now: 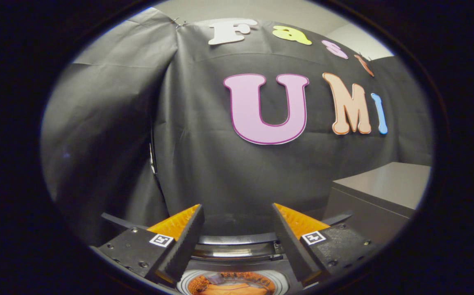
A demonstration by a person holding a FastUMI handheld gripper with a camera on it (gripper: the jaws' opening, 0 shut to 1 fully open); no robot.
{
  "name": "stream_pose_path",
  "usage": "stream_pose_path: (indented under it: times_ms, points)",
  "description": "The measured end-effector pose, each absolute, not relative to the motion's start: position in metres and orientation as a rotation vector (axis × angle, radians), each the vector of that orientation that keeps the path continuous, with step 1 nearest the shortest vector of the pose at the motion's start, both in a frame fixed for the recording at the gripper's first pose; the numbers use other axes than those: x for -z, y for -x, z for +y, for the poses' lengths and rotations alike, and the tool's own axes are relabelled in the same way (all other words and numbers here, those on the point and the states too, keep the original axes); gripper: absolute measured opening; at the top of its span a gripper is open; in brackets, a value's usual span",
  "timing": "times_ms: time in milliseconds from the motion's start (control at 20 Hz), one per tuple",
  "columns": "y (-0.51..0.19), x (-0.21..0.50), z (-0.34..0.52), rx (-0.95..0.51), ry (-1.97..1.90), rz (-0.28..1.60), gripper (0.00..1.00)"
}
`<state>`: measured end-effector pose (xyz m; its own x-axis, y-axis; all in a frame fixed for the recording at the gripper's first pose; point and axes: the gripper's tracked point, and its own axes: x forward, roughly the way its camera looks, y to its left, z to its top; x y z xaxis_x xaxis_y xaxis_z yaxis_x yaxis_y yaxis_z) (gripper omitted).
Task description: Put the clothes into the washing machine and then close the washing machine lid.
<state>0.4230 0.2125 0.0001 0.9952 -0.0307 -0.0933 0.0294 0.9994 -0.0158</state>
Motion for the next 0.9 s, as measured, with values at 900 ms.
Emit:
stream_pose_path:
  times_ms: [900]
  points:
    - [-0.386, 0.081, 0.21, 0.01, -0.004, 0.334, 0.97]
